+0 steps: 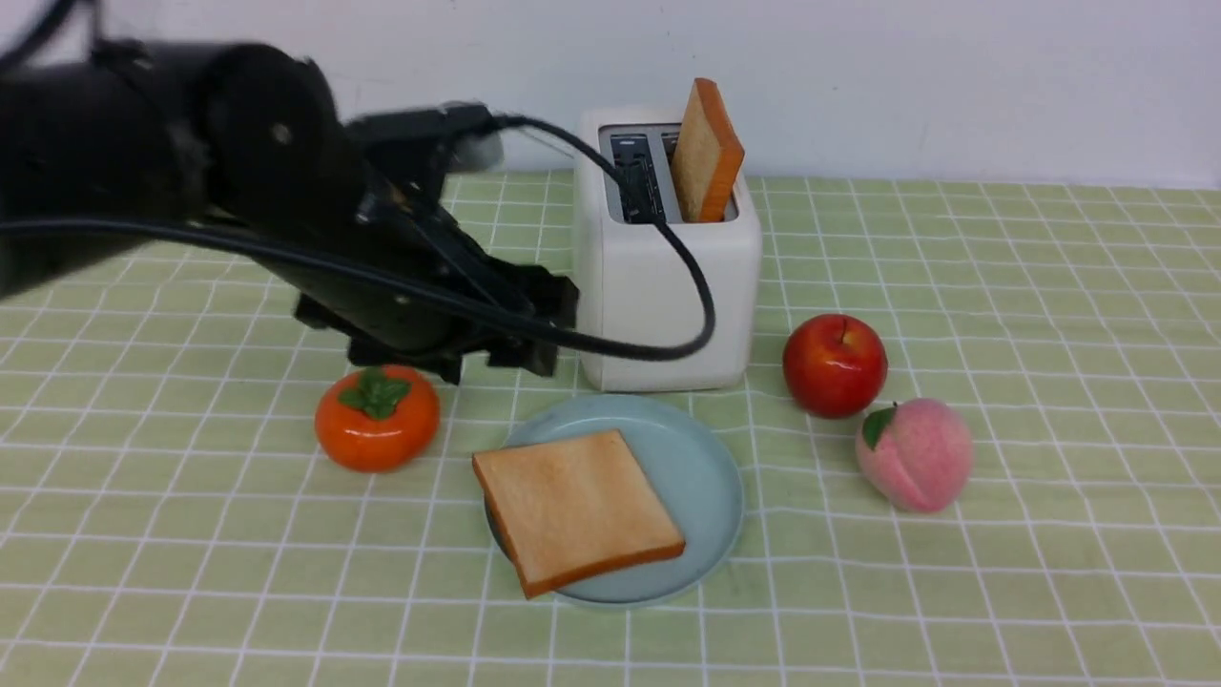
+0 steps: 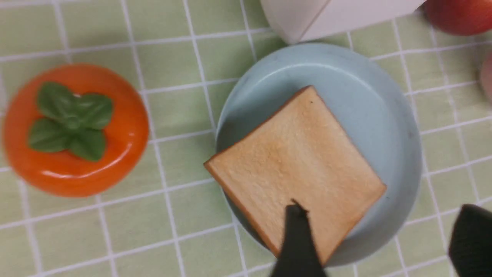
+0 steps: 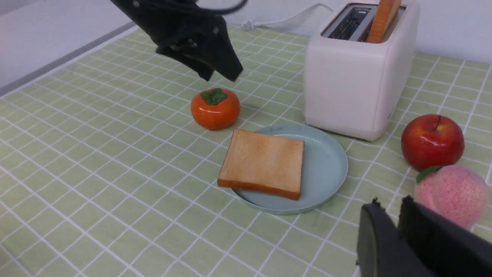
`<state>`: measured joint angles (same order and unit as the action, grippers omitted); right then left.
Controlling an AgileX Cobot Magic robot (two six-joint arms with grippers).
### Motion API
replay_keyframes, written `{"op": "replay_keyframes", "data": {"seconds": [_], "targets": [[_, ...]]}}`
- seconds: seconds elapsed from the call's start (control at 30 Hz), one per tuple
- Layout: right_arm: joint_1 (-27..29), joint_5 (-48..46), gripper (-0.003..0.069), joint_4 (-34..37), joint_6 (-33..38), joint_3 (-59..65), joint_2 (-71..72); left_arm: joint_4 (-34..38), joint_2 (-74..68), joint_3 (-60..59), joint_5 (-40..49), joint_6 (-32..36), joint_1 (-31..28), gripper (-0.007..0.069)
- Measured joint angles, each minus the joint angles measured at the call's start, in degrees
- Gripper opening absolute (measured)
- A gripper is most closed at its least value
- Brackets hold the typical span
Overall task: Take toasted bread from bread machine on green coffee tablecloth place on plate.
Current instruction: 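Grasp the toast slice in the toaster and pull it up out of the slot with the right gripper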
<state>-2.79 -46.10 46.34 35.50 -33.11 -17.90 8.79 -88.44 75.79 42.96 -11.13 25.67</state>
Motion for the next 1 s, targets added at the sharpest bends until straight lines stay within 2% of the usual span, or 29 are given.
{"op": "replay_keyframes", "data": {"seconds": [0.03,0.07,0.1,0.13,0.17,0.2,0.23,0.33,0.4,0.47,0.5,0.7,0.8,1.0], "targets": [[0.0,0.1,0.0087,0.1,0.0,0.0,-0.2,-0.3,1.9,-0.1,0.7,-0.1,0.0,0.0407],[0.0,0.3,0.0083,0.0,0.0,-0.1,-0.5,-0.4,4.8,-0.3,1.2,-0.1,0.0,0.0305],[0.0,0.4,0.0083,0.0,0.0,-0.1,-0.7,-0.4,4.8,-0.4,1.3,-0.1,0.0,0.0305],[0.0,0.5,0.0074,0.1,0.0,-0.2,-1.8,-0.5,8.1,-0.9,1.6,0.5,0.0,0.0170],[0.0,0.5,0.0068,0.1,0.0,-0.4,-2.7,-0.5,10.3,-1.6,1.5,1.0,0.0,0.0086],[0.0,0.5,0.0062,0.0,0.0,-0.8,-4.2,-0.5,13.1,-3.1,1.0,2.1,0.0,0.0017],[0.0,0.3,0.0057,-0.2,0.0,-1.4,-5.7,-0.3,15.1,-4.3,0.3,2.9,0.0,-0.0009],[0.0,-0.1,0.0046,-1.8,0.0,-3.3,-9.0,0.8,20.3,-8.3,-2.5,5.3,0.0,-0.0013],[0.0,0.1,0.0021,-3.5,0.0,-6.8,-14.5,3.4,29.1,-16.6,-8.5,8.8,0.0,-0.0013],[0.0,0.1,0.0011,-3.6,0.0,-7.9,-16.7,4.5,32.2,-19.8,-10.2,10.0,0.0,-0.0013],[0.0,0.1,0.0002,-3.7,0.0,-10.2,-20.5,6.2,37.3,-25.0,-12.3,11.9,0.0,-0.0013],[0.0,1.9,0.0000,-2.1,0.0,-20.3,-35.9,11.0,55.1,-41.2,-18.4,17.9,0.0,-0.0013],[-0.5,1.8,0.0000,-0.9,0.0,-24.4,-42.4,11.7,60.8,-46.2,-19.2,18.5,0.0,-0.0013],[-10.2,6.9,0.0003,-2.3,0.0,-38.2,-60.6,11.9,71.3,-56.1,-21.5,18.6,0.0,-0.0013]]}}
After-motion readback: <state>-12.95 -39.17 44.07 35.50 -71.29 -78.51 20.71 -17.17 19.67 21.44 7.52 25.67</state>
